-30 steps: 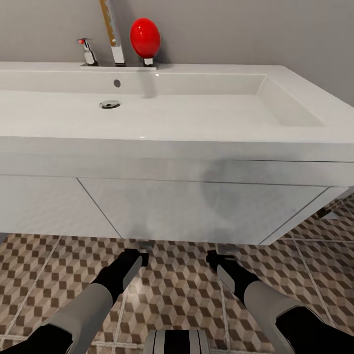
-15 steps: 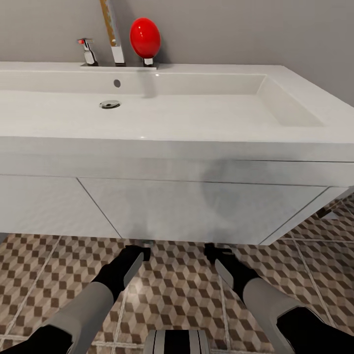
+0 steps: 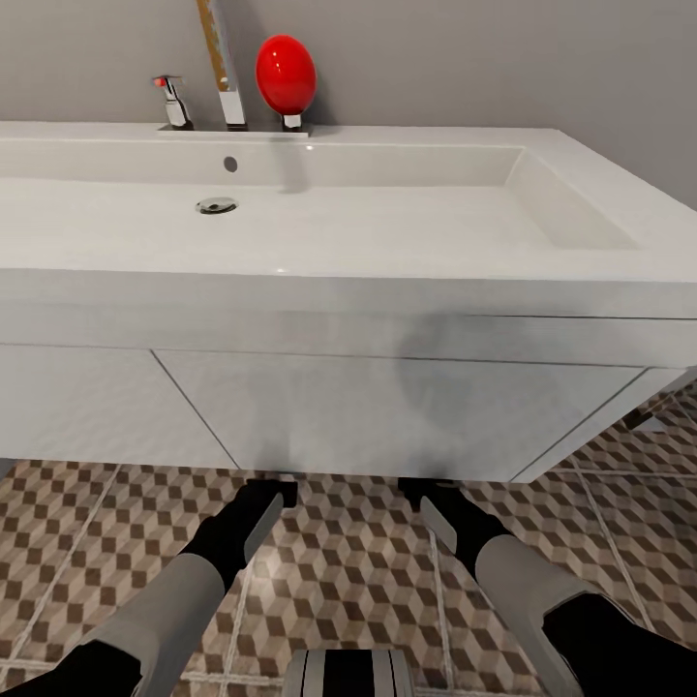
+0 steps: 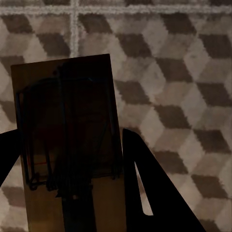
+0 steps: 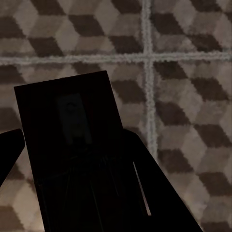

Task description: Take the four mousetraps from the cabinet in the bathroom and place them on the bathroom floor. Make sure all four end up on the same floor surface, and ensure that at least two of them are either under or directly next to the same bathroom sink.

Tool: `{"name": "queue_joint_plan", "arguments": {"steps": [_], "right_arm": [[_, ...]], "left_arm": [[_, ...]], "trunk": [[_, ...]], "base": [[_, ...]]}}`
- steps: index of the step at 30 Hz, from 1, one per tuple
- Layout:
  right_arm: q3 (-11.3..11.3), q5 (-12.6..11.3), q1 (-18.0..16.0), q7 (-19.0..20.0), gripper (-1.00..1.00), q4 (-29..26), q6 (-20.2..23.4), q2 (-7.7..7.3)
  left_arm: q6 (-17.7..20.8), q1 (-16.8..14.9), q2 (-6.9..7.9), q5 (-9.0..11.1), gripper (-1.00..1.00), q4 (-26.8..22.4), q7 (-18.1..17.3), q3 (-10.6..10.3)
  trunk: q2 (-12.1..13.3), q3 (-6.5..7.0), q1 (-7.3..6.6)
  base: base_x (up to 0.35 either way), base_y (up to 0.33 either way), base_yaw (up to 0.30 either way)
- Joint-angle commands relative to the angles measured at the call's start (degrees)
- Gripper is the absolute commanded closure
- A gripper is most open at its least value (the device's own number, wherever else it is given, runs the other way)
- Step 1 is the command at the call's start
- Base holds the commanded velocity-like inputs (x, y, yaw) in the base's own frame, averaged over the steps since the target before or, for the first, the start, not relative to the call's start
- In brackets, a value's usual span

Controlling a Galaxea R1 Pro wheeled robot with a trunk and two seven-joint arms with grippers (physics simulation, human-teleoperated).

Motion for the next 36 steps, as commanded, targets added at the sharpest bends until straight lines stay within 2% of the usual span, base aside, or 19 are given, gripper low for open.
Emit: {"name": "queue_joint_plan", "arguments": {"steps": [1,9,36], "right_arm": [[0.18,-0.43,-0.51,-0.54,1.0,-0.08,0.19,-0.08],[0.0,-0.54,-0.54,-0.56,1.0,-0.18,-0.04,-0.47],[-0.01,-0.55,-0.54,-0.39,1.0,-0.31,0.22,-0.43]], "left_arm": [[-0.09,-0.02,0.08,0.41,1.0,-0.04,0.48,-0.3],[-0.92,-0.02,0.41,0.41,1.0,-0.05,0.52,-0.27],[-1.0,-0.02,0.57,0.41,1.0,-0.92,0.29,-0.29]], "trunk": [[-0.02,-0.03,-0.01],[-0.02,-0.03,-0.01],[-0.02,-0.03,-0.01]], "base": [[0.0,0.0,0.0],[0.0,0.0,0.0],[0.017,-0.001,0.0]]}}
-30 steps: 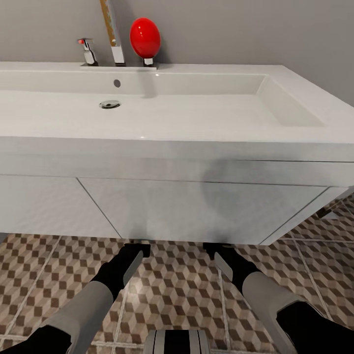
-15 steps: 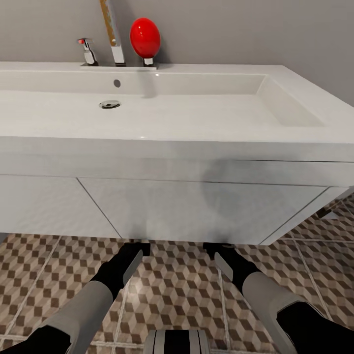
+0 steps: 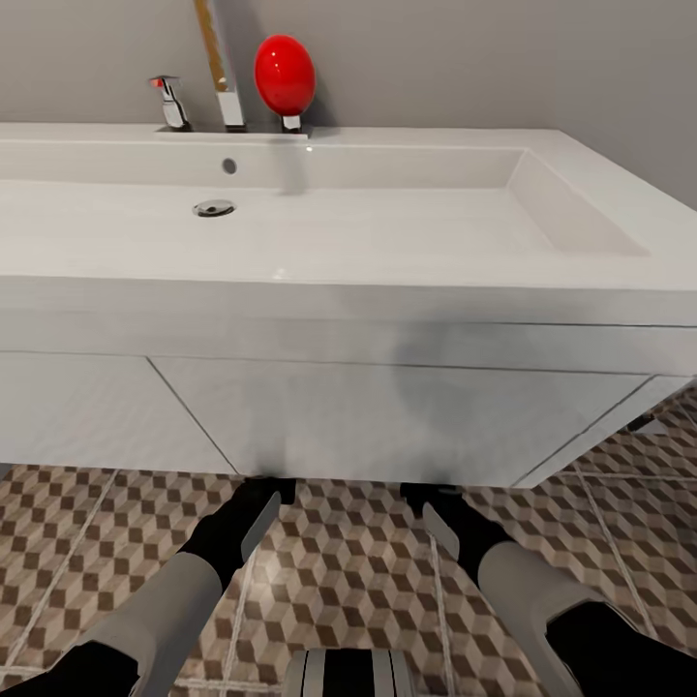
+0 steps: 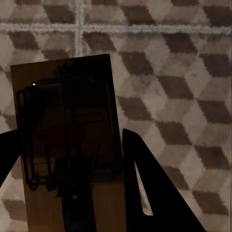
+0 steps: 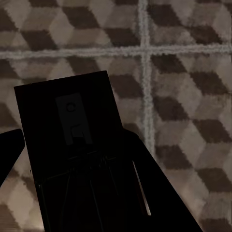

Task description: Take the four mousetraps from the cabinet in the bathroom and place them on the bathroom floor. Make sure all four end up on the same floor surface, and ensure that at least two of them are either under or directly next to the same bathroom sink.

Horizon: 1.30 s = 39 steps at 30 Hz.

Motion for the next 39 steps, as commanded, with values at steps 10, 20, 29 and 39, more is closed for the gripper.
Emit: {"name": "queue_joint_plan", "arguments": {"steps": [10,20,29,39], "right_arm": [[0.16,-0.45,-1.79,-0.5,1.0,-0.12,0.19,-0.07],[-0.44,-0.56,-1.79,-0.45,1.0,-0.03,0.06,0.11],[-0.48,-0.56,-1.79,-0.23,1.0,-0.09,0.06,-0.04],[-0.44,-0.56,-1.79,-0.15,1.0,-0.13,0.01,0.01]], "left_arm": [[0.17,-0.07,-0.04,0.06,1.0,-0.15,0.43,-0.39],[0.15,-0.07,0.06,0.06,1.0,-0.15,0.43,-0.39],[0.23,-0.07,0.04,0.06,1.0,-0.15,0.45,-0.31],[0.23,-0.07,0.04,0.06,1.0,-0.15,0.43,-0.3]], "trunk": [[-0.01,-0.03,0.01],[-0.01,-0.03,0.01],[-0.03,-0.25,0.04],[-0.05,-0.69,0.09]], "base": [[0.018,-0.002,0.0],[0.0,0.0,0.0],[0.0,0.0,0.0],[0.0,0.0,0.0]]}}
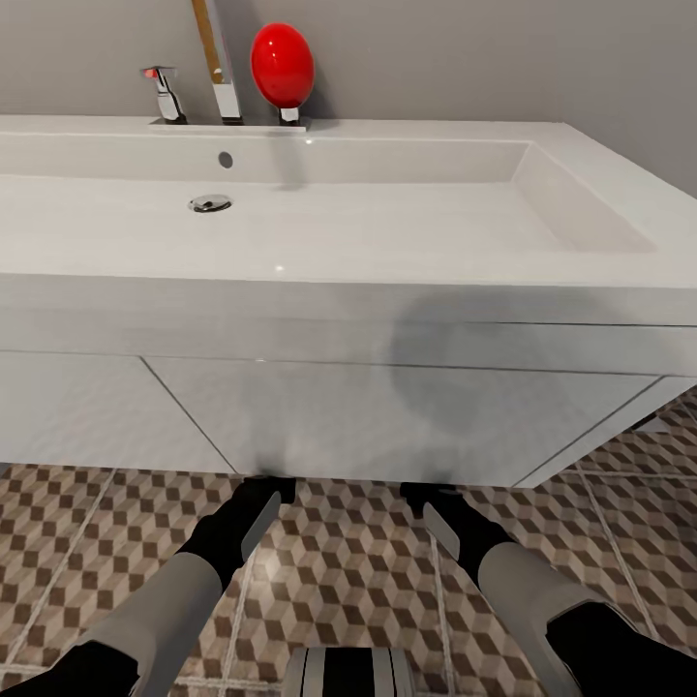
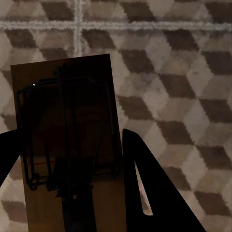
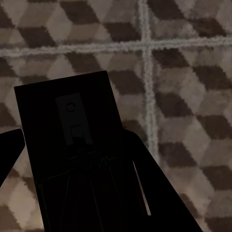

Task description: Take the four mousetraps from the cabinet in the bathroom and place them on the bathroom floor. Make sure all four end up on the same floor surface, and ensure that at least two of them are either under or directly next to the same bathroom sink.

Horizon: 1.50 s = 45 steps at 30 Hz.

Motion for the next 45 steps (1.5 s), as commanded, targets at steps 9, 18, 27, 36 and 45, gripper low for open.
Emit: {"name": "queue_joint_plan", "arguments": {"steps": [9,18,27,36,45], "right_arm": [[0.51,-0.3,-1.87,-0.38,1.0,-0.18,0.28,0.06],[0.59,-0.29,-1.87,-0.37,1.0,-0.23,0.28,-0.01],[0.6,-0.23,-1.87,-0.37,1.0,-0.24,0.28,-0.02],[0.6,-0.25,-1.87,-0.37,1.0,-0.25,0.26,-0.02],[0.58,-0.27,-1.87,-0.37,1.0,-0.25,0.26,-0.02]], "left_arm": [[0.23,-0.03,0.04,0.41,1.0,-0.07,0.49,-0.29],[0.23,-0.03,0.04,0.41,1.0,-0.07,0.51,-0.29],[0.22,-0.03,0.04,0.41,1.0,-0.07,0.49,-0.29],[0.23,-0.03,0.04,0.41,1.0,-0.07,0.49,-0.29],[0.23,-0.03,0.04,0.41,1.0,-0.07,0.49,-0.29]], "trunk": [[-0.02,-0.03,-0.01],[-0.02,-0.03,-0.01],[-0.02,-0.03,-0.01],[-0.02,-0.03,-0.01],[-0.04,-0.47,0.04]], "base": [[0.0,0.0,0.0],[0.0,0.0,0.0],[0.0,0.0,0.0],[0.0,0.0,0.0],[0.0,0.0,0.0]]}}
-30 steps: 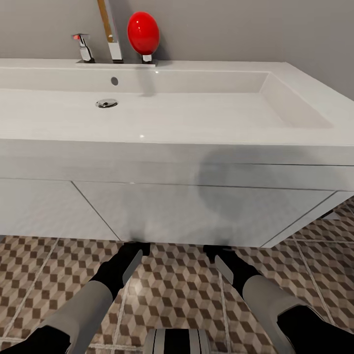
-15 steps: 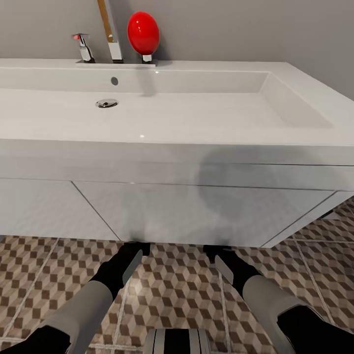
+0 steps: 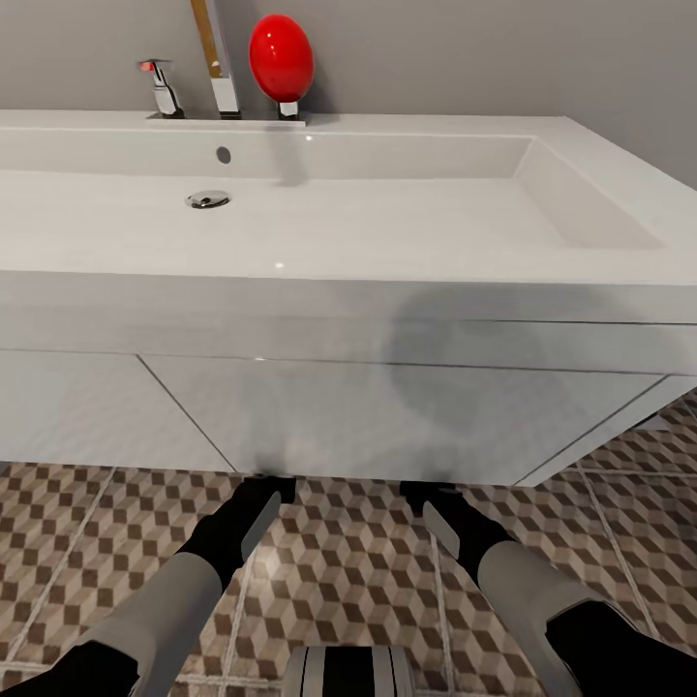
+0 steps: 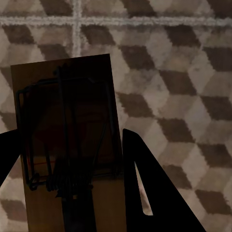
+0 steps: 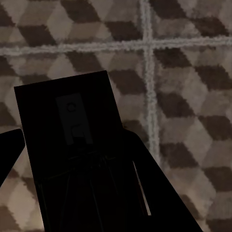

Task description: Take the four mousetraps from the cabinet in the bathroom and place them on the bathroom floor. Make sure all four end up on the same floor surface, and ensure that at least two of them are either under or directly next to the same bathroom sink.

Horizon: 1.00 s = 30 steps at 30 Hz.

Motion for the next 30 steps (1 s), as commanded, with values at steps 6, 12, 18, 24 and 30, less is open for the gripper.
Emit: {"name": "queue_joint_plan", "arguments": {"steps": [6,12,18,24,30], "right_arm": [[0.43,-0.37,-1.66,-0.48,1.0,-0.16,0.32,-0.08],[0.41,-0.36,-1.66,-0.48,1.0,-0.16,0.32,-0.07],[0.4,-0.36,-1.66,-0.48,1.0,-0.16,0.28,-0.05],[0.42,-0.37,-1.66,-0.47,1.0,-0.16,0.31,-0.06],[0.42,-0.34,-1.66,-0.48,1.0,-0.16,0.3,-0.04]], "left_arm": [[0.24,-0.03,0.04,0.41,1.0,-0.07,0.49,-0.29],[0.24,-0.03,0.04,0.41,1.0,-0.07,0.49,-0.29],[0.23,-0.03,0.04,0.41,1.0,-0.07,0.49,-0.29],[0.24,-0.03,0.04,0.41,1.0,-0.07,0.49,-0.29],[0.24,-0.03,0.04,0.41,1.0,-0.07,0.49,-0.29]], "trunk": [[-0.02,-0.03,-0.01],[-0.02,-0.03,-0.01],[-0.02,-0.03,-0.01],[-0.02,-0.03,-0.01],[-0.06,-0.7,0.07]], "base": [[0.0,0.0,0.0],[0.0,0.0,0.0],[0.0,0.0,0.0],[0.0,0.0,0.0],[0.0,0.0,0.0]]}}
